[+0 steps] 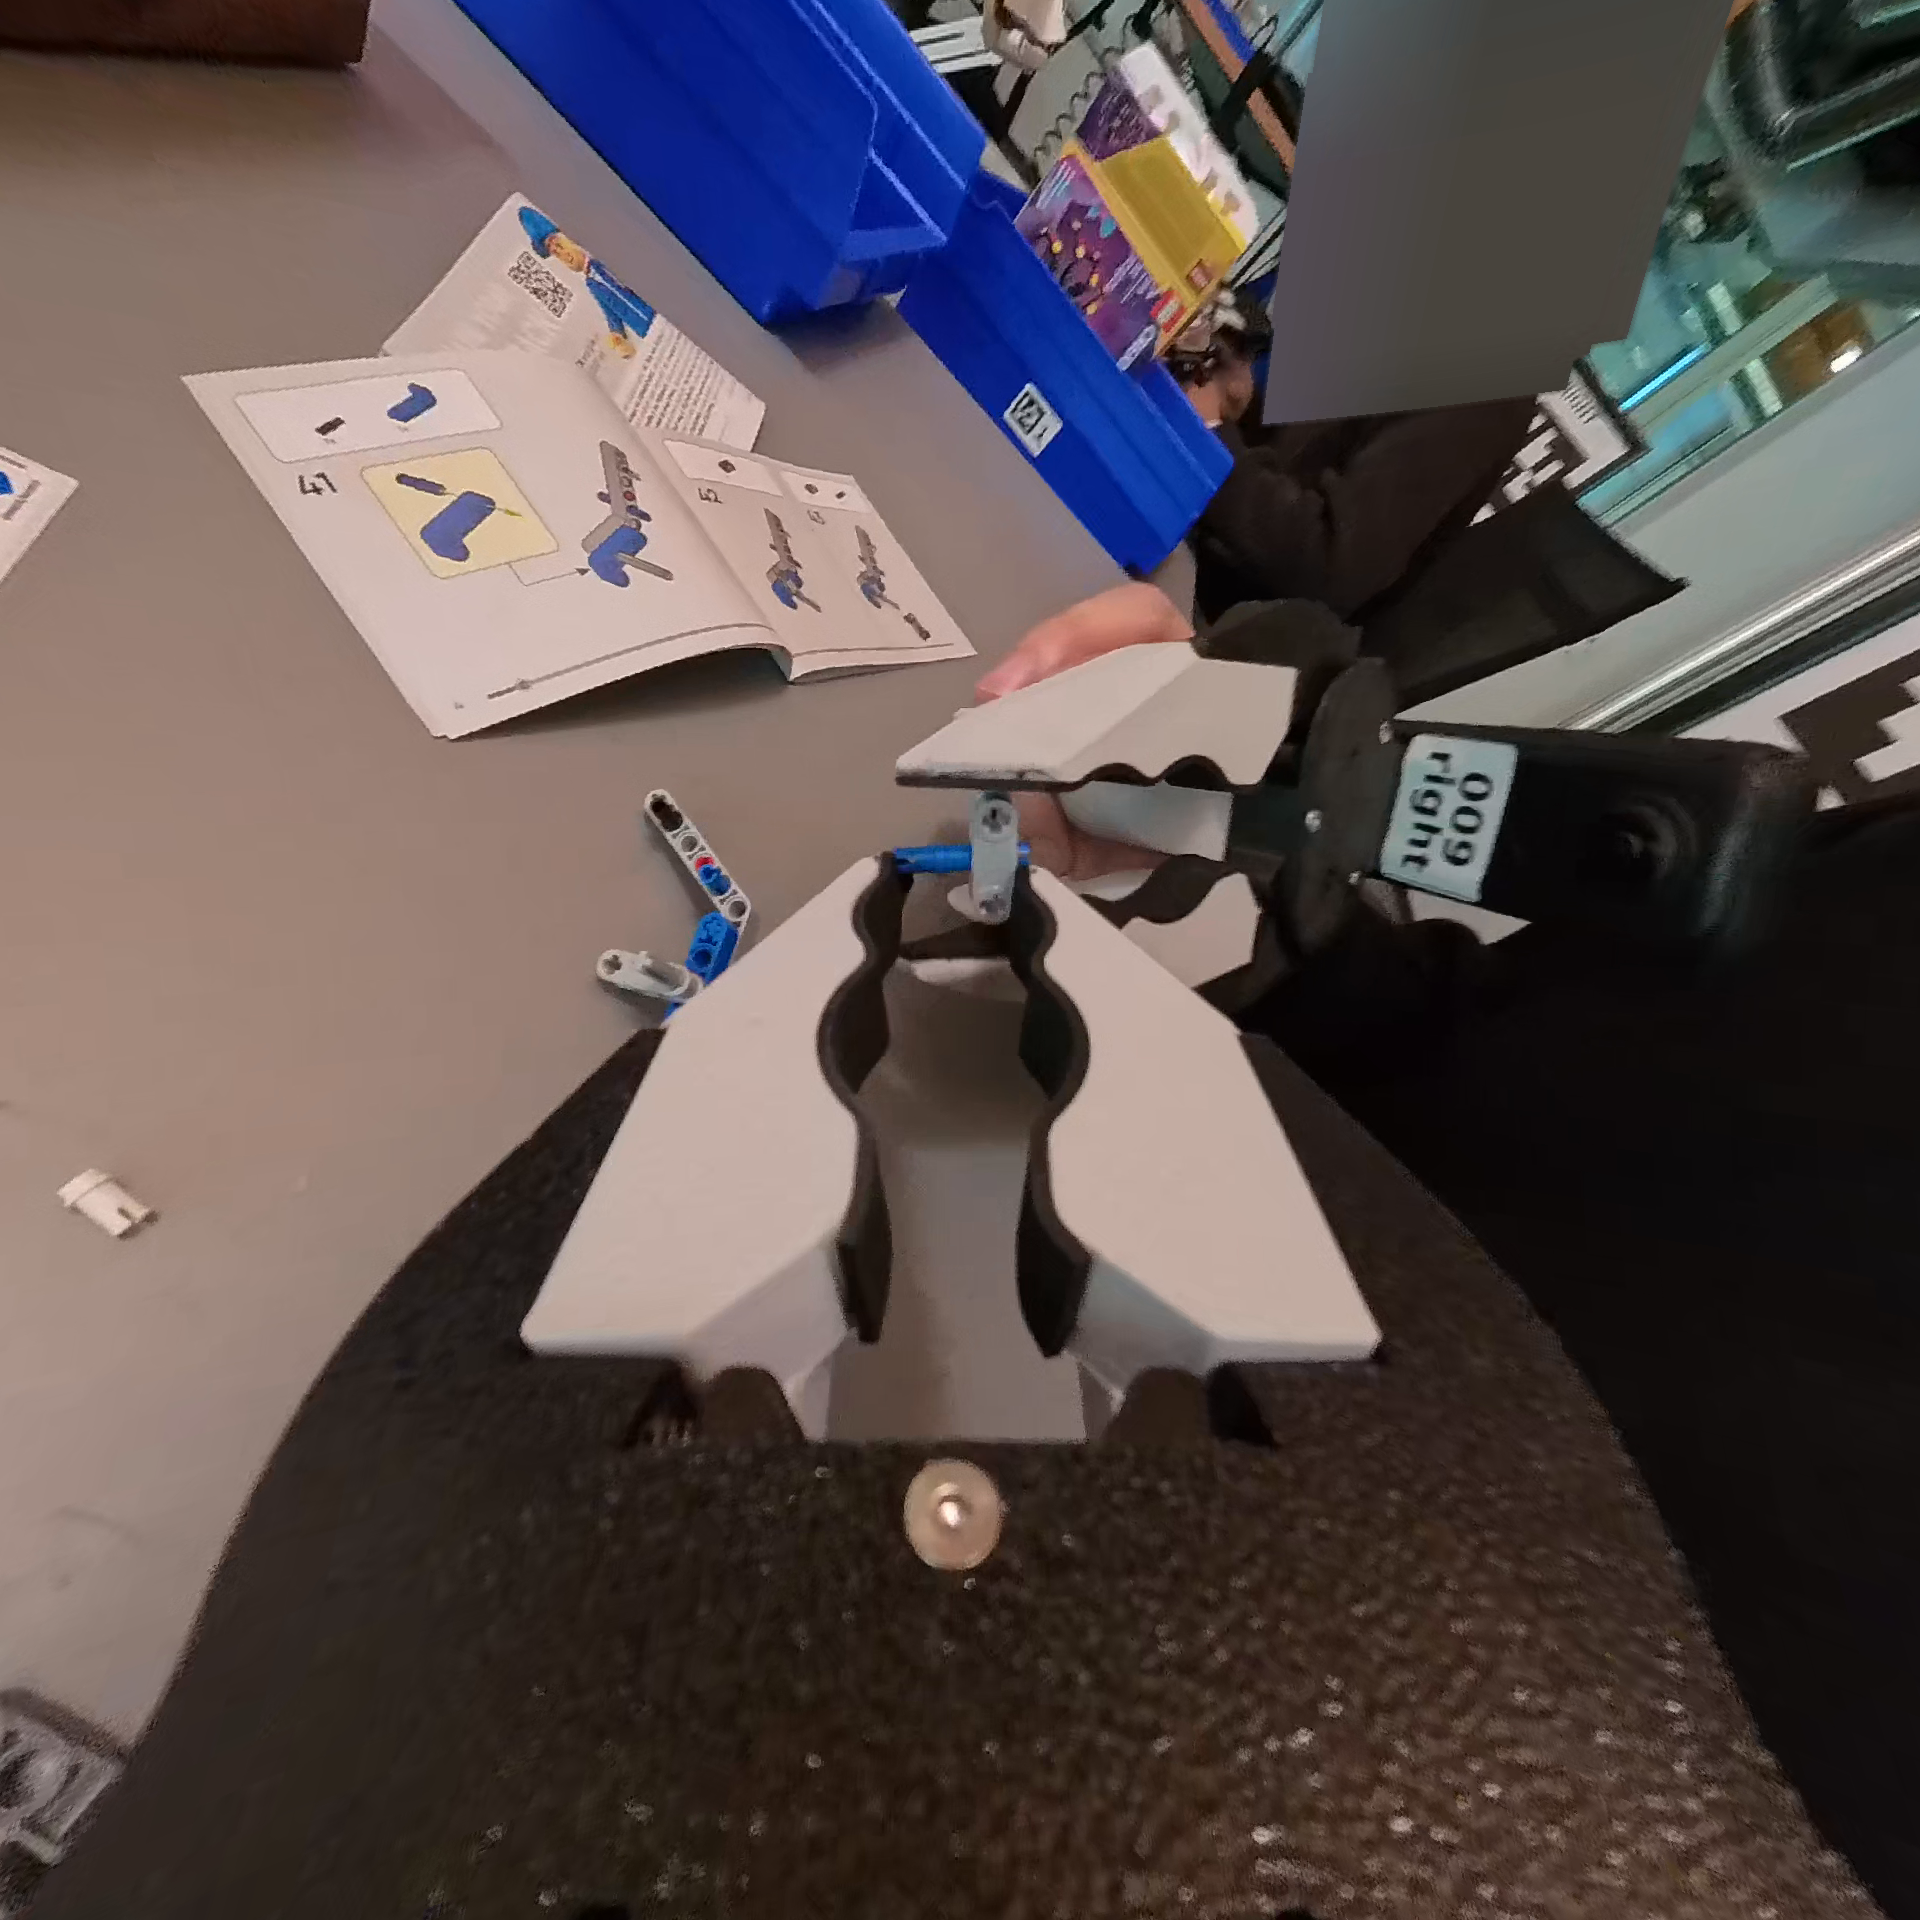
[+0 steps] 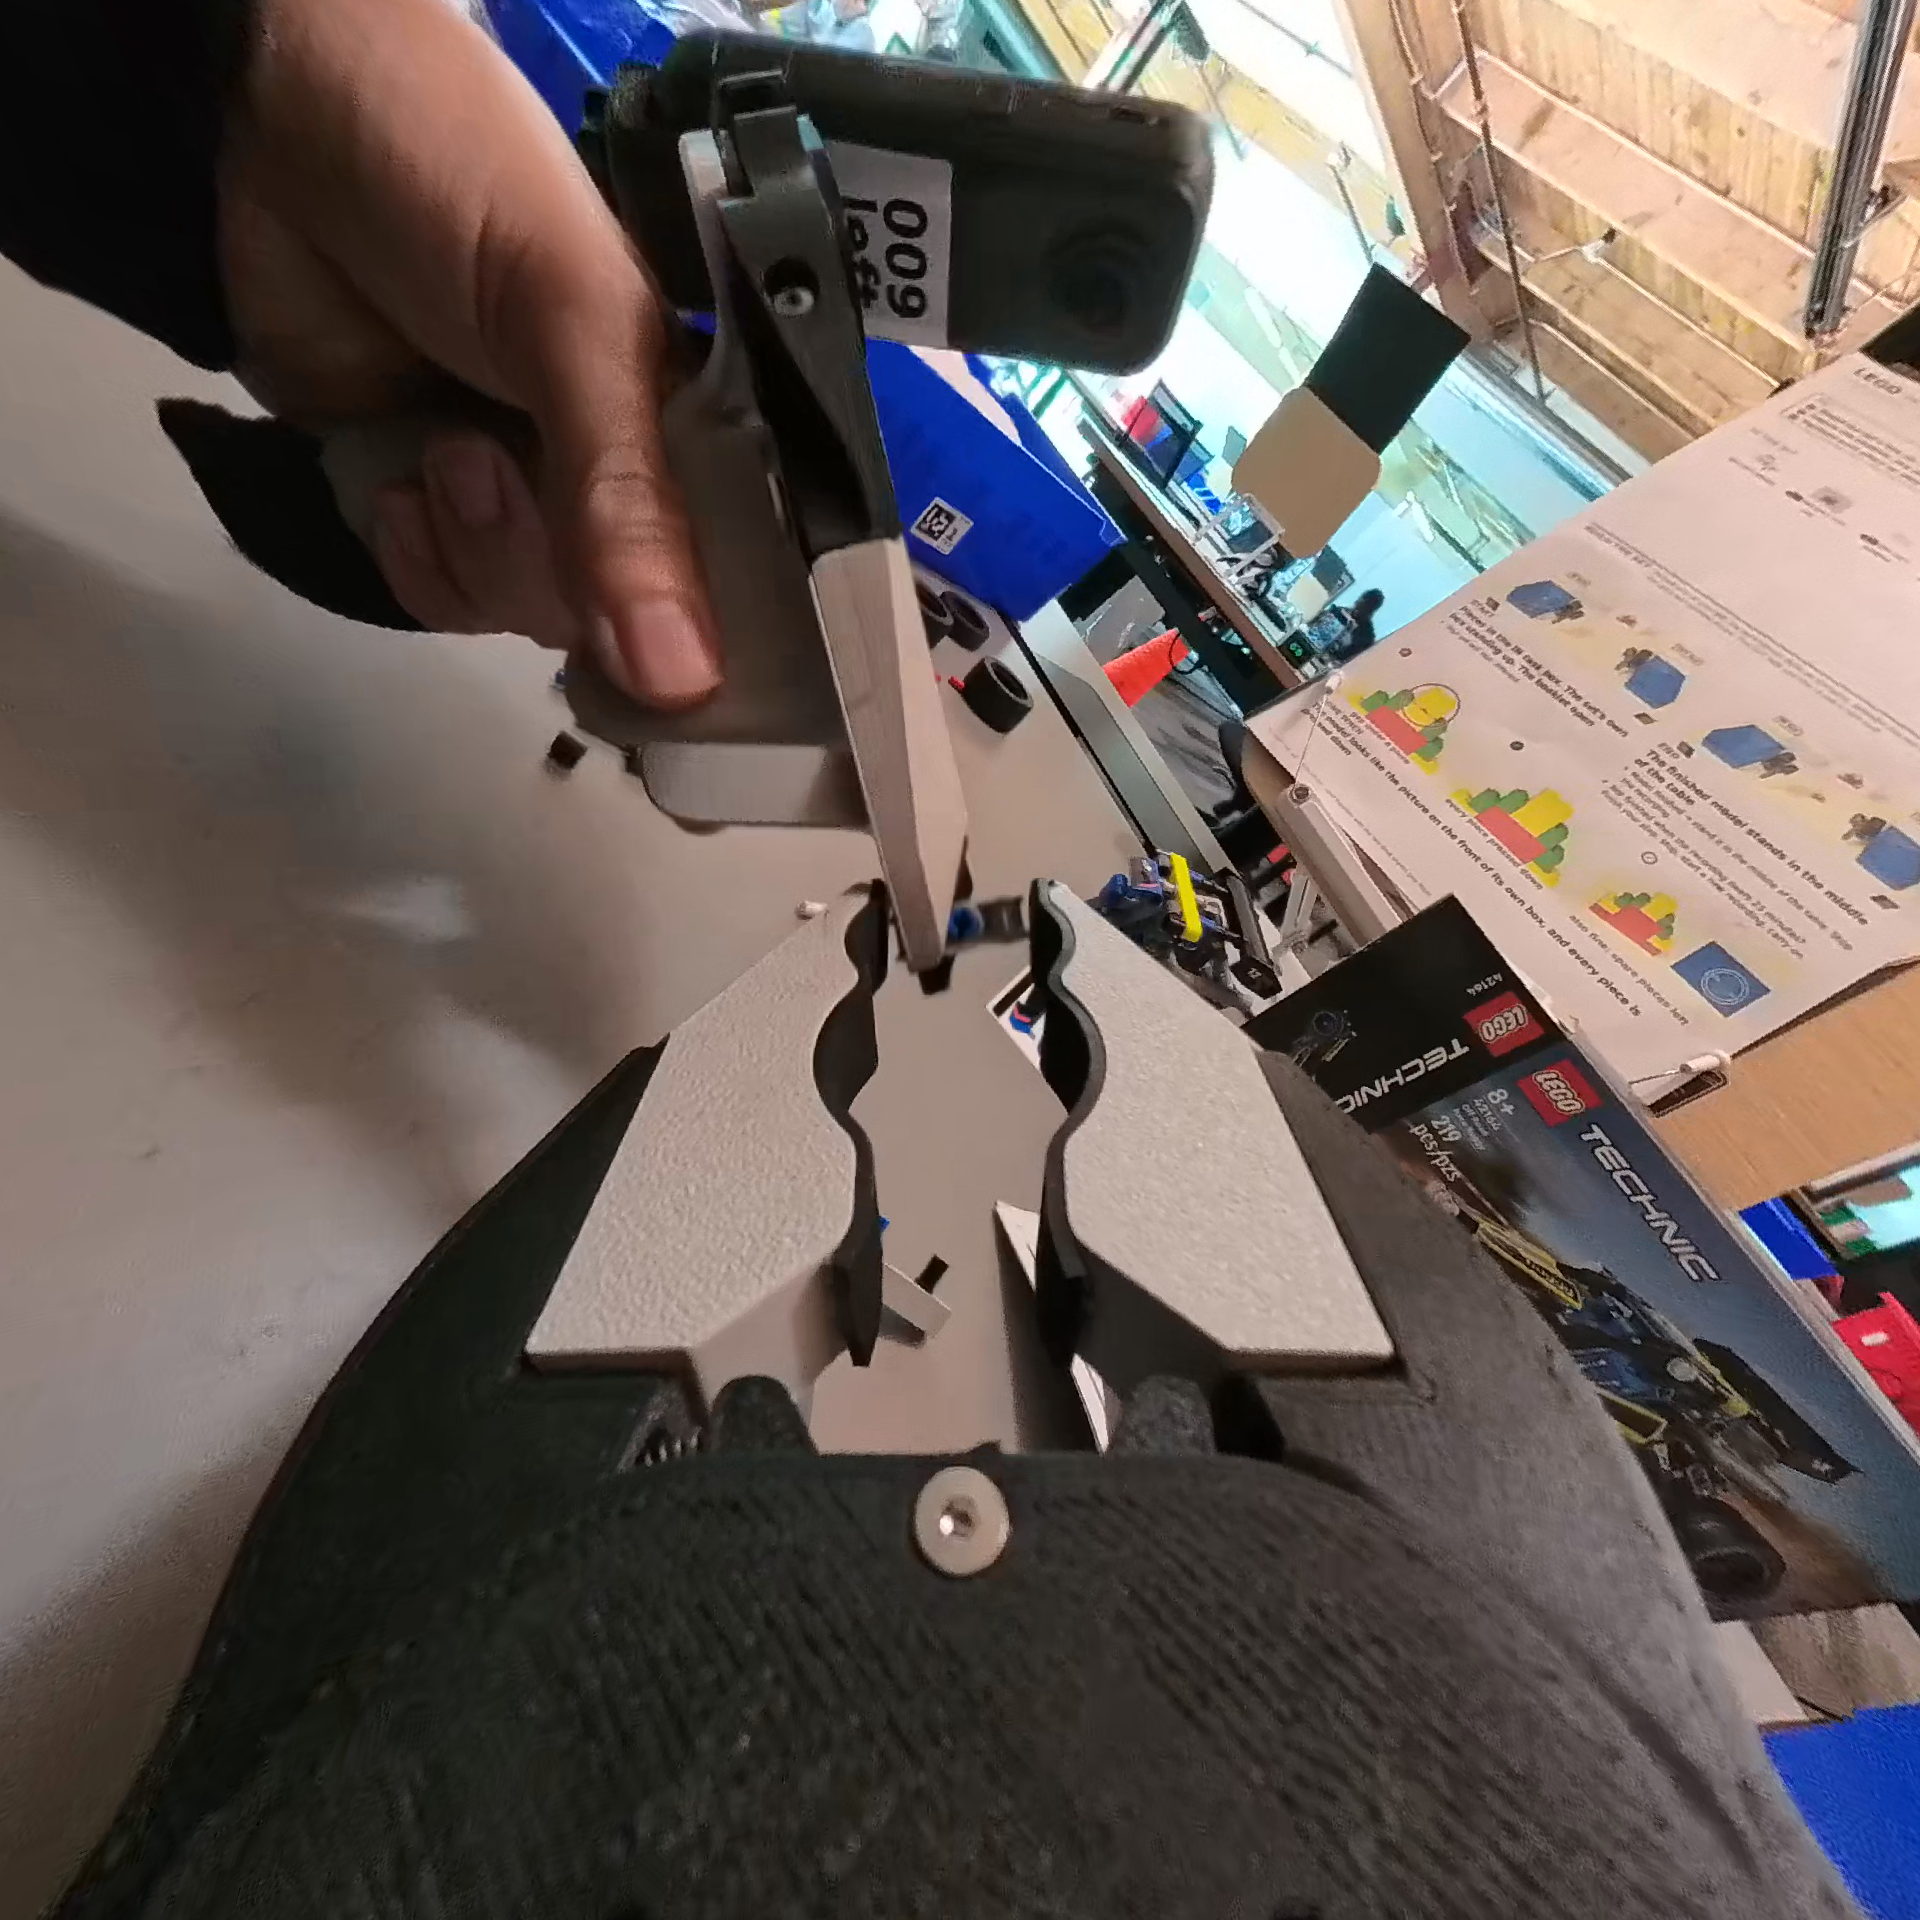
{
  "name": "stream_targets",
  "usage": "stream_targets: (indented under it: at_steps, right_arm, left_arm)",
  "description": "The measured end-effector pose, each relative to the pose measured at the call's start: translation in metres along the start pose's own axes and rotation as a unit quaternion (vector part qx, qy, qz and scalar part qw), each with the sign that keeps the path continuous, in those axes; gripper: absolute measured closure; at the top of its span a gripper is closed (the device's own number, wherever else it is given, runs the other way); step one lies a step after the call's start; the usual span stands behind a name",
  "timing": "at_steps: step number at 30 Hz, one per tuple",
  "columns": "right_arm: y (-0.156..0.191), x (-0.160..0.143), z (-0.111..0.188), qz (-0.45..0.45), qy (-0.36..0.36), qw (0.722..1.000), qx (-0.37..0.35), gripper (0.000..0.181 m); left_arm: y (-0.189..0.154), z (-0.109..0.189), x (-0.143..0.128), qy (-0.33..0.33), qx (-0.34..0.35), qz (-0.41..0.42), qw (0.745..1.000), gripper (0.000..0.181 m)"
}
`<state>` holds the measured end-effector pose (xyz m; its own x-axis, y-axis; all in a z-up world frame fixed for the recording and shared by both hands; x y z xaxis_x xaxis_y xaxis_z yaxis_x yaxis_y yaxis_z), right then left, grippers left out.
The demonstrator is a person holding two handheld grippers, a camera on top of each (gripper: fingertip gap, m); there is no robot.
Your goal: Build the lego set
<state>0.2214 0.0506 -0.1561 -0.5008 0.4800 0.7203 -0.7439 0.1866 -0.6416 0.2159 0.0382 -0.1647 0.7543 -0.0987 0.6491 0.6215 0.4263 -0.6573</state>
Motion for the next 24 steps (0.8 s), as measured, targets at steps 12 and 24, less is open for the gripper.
stream_targets:
  at_steps: [12, 24]
  right_arm:
    - [0.0066, 0.0002, 0.0031, -0.006, -0.024, 0.999, 0.031, 0.157]
    - [-0.0016, -0.0052, 0.0036, 0.005, -0.008, 1.000, -0.014, 0.158]
  left_arm:
    - [-0.0022, 0.0024, -0.0058, 0.018, 0.003, -0.027, 0.999, 0.163]
    - [0.0004, 0.0016, 0.0039, 0.036, 0.154, -0.136, 0.978, 0.162]
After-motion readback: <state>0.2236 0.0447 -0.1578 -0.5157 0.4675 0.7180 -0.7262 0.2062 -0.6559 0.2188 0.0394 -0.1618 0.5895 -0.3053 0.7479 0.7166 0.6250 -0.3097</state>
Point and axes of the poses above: each gripper's, where its closed fingertips meet, z back along the fingers, x out of its top, y = z × x across the jaws, the point moved 1 cm from there along z, back along the fingers, and after that the axes turned 10 degrees about y, right-handed, at the moved point
